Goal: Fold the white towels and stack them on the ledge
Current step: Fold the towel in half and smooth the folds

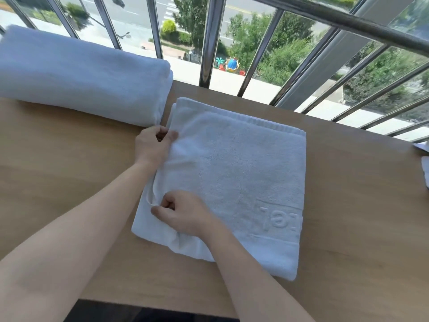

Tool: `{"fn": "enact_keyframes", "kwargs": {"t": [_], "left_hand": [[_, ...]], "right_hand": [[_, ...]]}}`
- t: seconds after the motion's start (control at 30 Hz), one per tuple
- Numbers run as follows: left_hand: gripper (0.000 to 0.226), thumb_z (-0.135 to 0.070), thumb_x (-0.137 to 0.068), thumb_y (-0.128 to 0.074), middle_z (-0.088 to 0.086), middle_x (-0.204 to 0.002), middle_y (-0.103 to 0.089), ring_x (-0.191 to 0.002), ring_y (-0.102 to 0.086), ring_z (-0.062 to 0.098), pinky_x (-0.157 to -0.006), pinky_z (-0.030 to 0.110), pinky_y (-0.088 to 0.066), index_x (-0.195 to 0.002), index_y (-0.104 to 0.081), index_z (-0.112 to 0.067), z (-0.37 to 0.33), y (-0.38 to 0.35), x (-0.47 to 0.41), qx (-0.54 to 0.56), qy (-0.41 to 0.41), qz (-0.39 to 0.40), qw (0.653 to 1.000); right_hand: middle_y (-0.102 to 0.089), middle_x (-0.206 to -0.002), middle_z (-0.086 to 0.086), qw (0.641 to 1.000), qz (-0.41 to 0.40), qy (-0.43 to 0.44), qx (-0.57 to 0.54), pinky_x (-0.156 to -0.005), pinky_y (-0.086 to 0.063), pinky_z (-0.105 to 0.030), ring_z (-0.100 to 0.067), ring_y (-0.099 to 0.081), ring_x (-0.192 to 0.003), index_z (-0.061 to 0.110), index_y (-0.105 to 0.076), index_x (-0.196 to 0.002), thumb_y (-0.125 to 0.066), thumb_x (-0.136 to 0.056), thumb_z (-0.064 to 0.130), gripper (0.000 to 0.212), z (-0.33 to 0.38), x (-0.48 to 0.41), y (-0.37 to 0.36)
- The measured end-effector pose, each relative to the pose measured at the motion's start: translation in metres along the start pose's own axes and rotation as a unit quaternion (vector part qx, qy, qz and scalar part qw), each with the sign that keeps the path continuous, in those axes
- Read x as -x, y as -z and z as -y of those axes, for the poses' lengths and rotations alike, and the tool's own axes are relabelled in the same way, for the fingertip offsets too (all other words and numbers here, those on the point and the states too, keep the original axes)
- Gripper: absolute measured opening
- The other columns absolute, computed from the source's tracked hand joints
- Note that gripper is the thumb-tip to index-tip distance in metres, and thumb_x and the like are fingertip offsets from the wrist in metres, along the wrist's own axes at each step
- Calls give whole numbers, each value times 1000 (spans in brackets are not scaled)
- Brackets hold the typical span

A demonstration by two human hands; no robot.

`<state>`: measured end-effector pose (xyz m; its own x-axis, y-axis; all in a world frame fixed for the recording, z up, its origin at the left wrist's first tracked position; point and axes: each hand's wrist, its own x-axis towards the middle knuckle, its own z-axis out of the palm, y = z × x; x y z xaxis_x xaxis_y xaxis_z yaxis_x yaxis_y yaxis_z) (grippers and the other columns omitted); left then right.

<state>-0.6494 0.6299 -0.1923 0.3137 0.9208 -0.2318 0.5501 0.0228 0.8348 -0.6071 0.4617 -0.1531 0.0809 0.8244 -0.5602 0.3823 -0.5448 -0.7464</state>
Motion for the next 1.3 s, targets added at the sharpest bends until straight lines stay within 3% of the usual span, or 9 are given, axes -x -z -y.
{"fn": "enact_keyframes", "kwargs": {"t": [0.2, 0.33, 0.43, 0.53, 0.67, 0.83, 0.97, 1.17, 1.3], "left_hand": [[19, -40, -90, -71, -18, -84, -63, -77, -58, -5, -58, -1, -37, -95, -68, -23, -1, 0, 5, 20, 16, 0, 1000], [41, -46, -80, -79, -15, -96, -62, -81, -58, -8, -63, 2, -40, -110, -59, -26, -2, 5, 29, 27, 17, 18, 999], [64, -57, -68, -83, -8, -110, -56, -98, -53, 7, -81, 21, -44, -117, -56, -25, 15, 7, 57, -62, 3, 33, 997], [67, -63, -72, -76, -4, -115, -45, -104, -34, 14, -89, 29, -32, -119, -54, -20, 27, 0, 79, -145, -10, 10, 989], [60, -53, -85, -70, 11, -118, -52, -107, -43, 29, -90, 32, -33, -118, -55, -5, 20, -15, 79, -178, -61, -44, 981], [65, -53, -90, -62, 11, -125, -54, -112, -45, 31, -91, 36, -37, -131, -52, -4, -6, -37, 55, -216, -142, 26, 966], [69, -53, -94, -56, 7, -141, -49, -125, -44, 30, -97, 40, -36, -147, -40, -11, -41, -64, 36, -317, -215, 100, 918], [57, -40, -97, -43, 11, -153, -44, -141, -40, 33, -111, 45, -23, -142, -52, -6, -32, -89, 140, -329, -277, 89, 898], [62, -44, -99, -33, 3, -163, -27, -151, -21, 28, -121, 53, -13, -154, -35, -15, -6, -97, 161, -362, -278, 123, 881]], "right_hand": [[-64, -64, 1, 998, -35, -4, -48, -65, -53, -41, -8, -57, -52, 16, -60, -74, -50, -94, 49, 40, -5, 7, 5], [-62, -69, 11, 972, -227, 59, 1, -66, -43, -21, -4, -53, -66, 23, -68, -83, -60, -93, 30, 14, -27, 14, 32], [-65, -99, 8, 916, -342, 120, 170, -87, -39, -29, -12, -55, -94, 23, -74, -98, -66, -87, 16, 14, -57, 20, 60], [-61, -130, -2, 882, -341, 142, 294, -103, -31, -39, -26, -52, -121, 26, -71, -118, -65, -90, 20, 29, -87, 21, 82], [-38, -158, 0, 882, -257, 155, 364, -122, -18, -43, -22, -29, -148, 27, -46, -149, -38, -103, 33, 47, -119, 37, 90], [-15, -165, 7, 888, -276, 43, 364, -125, -6, -42, -14, -6, -154, 33, -23, -157, -27, -103, 39, 55, -140, 59, 89], [-9, -167, 8, 874, -356, -86, 321, -124, 1, -40, -11, 1, -153, 39, -13, -158, -18, -102, 44, 56, -140, 68, 63], [-9, -167, 6, 840, -432, -217, 247, -124, 0, -44, -19, -4, -153, 35, -14, -158, -17, -100, 41, 59, -130, 63, 48], [-10, -167, 3, 829, -457, -233, 223, -124, -2, -46, -22, -6, -153, 33, -16, -158, -17, -102, 41, 57, -125, 66, 38]]}}
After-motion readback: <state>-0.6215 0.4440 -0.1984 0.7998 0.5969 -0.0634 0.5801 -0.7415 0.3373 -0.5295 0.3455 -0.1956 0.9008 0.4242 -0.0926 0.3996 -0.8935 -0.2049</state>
